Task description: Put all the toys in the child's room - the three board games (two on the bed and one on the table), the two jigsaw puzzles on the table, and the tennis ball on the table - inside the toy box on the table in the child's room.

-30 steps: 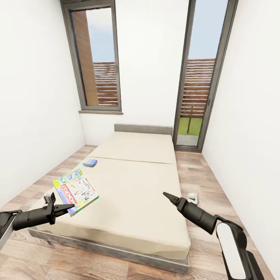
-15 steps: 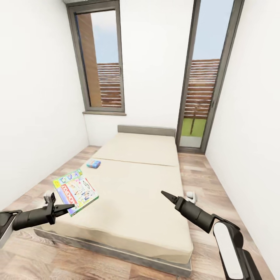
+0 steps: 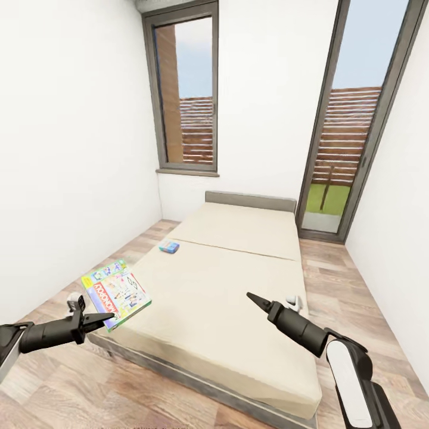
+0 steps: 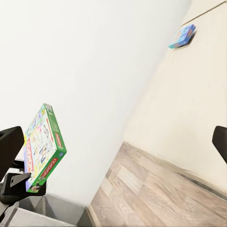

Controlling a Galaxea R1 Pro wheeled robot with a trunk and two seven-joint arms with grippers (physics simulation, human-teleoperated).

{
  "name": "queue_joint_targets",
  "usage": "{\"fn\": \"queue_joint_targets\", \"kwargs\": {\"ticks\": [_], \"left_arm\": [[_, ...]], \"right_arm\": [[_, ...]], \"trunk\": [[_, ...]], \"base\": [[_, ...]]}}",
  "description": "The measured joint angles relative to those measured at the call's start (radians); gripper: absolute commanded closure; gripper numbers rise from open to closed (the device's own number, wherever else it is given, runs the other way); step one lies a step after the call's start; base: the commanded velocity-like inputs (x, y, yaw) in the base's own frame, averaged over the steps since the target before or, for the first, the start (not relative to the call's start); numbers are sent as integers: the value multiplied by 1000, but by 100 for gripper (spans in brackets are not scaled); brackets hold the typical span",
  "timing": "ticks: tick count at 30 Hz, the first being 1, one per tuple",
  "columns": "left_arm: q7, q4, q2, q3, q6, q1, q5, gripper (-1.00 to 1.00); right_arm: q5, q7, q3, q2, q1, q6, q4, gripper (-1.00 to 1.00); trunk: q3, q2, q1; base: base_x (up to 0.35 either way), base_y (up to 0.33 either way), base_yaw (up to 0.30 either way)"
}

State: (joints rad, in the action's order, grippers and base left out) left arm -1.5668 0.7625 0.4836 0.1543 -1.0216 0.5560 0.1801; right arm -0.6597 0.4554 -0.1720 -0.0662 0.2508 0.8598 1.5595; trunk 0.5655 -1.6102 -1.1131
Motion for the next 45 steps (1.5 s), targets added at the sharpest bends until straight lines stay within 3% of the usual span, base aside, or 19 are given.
{"fn": "queue_joint_targets", "kwargs": {"ticks": [3, 7, 12, 45], "left_arm": [[0, 0, 0, 0, 0, 0, 0, 100], [0, 0, 0, 0, 1, 0, 0, 100], [0, 0, 0, 0, 2, 0, 0, 100], [0, -2, 0, 0, 2, 0, -1, 100]], "right_arm": [[0, -2, 3, -1, 0, 0, 0, -100], [1, -3, 42, 0, 0, -1, -1, -100], [1, -4, 58, -1, 0, -1, -1, -100], [1, -22, 60, 0, 0, 0, -9, -100]], "trunk": [[0, 0, 0], [0, 0, 0], [-16, 35, 19], [-119, 266, 146]], "base": [[0, 0, 289], [0, 0, 289], [0, 0, 289], [0, 0, 289]]}}
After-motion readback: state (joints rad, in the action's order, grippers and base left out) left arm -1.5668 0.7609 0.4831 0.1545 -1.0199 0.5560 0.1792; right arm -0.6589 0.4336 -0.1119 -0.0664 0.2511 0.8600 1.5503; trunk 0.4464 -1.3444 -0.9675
